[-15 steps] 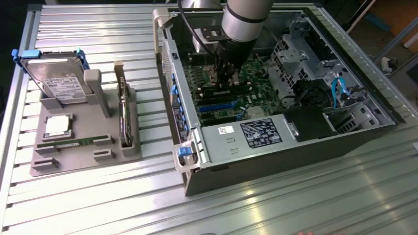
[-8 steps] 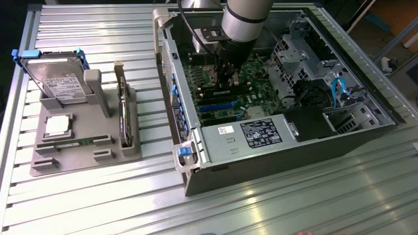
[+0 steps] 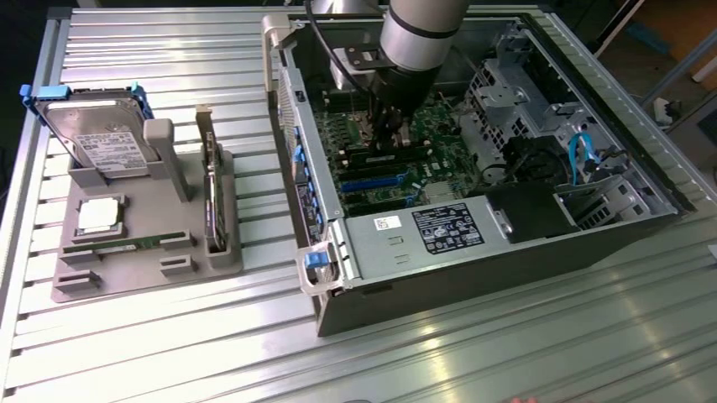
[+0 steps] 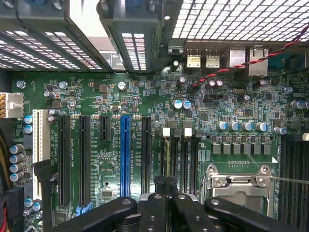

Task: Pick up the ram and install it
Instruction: 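Press down the ram until it locks into place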

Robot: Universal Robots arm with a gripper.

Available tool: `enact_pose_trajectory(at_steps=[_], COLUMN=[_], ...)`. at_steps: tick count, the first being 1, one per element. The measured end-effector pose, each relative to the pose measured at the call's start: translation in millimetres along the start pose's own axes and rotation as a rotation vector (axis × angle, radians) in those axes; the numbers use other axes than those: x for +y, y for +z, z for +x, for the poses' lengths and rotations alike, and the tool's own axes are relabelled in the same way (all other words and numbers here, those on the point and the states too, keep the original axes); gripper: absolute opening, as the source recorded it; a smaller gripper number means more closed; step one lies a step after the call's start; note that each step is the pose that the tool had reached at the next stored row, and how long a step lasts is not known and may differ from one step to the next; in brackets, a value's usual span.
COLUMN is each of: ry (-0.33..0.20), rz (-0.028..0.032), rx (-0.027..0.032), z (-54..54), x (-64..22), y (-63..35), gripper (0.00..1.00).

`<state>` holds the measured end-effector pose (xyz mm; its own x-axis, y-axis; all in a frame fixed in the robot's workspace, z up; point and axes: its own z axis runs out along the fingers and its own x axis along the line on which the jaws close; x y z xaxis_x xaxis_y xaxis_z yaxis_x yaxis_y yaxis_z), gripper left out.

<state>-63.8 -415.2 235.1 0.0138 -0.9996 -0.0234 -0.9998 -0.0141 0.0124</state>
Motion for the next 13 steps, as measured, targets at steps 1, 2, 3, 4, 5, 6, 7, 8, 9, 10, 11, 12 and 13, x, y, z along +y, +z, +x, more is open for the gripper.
enact_pose_trajectory(at_steps=[1, 2, 3, 4, 5, 6, 7, 8, 9, 10, 11, 12, 13], ry=[0.0, 0.0, 0.0, 0.0, 0.0, 0.0, 0.0, 0.0, 0.0, 0.0, 0.0, 0.0, 0.0], rz=[0.0, -0.0001, 0.0, 0.0, 0.0, 0.0, -0.0001, -0.0001, -0.0001, 0.0009, 0.0038, 0.0062, 0.0082], rx=[0.0001, 0.0001, 0.0, -0.0001, 0.0, 0.0, 0.0002, 0.0002, 0.0005, 0.0003, 0.0002, 0.0004, 0.0003], z=[0.0, 0.0, 0.0, -0.1, 0.0, 0.0, 0.0, 0.0, 0.0, 0.0, -0.1, -0.2, -0.2], x=[0.0, 0.0, 0.0, 0.0, 0.0, 0.0, 0.1, 0.5, 2.6, 5.1, 8.6, 10.9, 12.6], y=[-0.7, -1.3, -1.8, -1.9, -1.9, -1.9, -2.0, -2.0, -2.1, -2.0, -2.0, -2.0, -2.0], gripper=[0.11, 0.11, 0.11, 0.11, 0.11, 0.11, 0.11, 0.11, 0.11, 0.11, 0.11, 0.11, 0.11])
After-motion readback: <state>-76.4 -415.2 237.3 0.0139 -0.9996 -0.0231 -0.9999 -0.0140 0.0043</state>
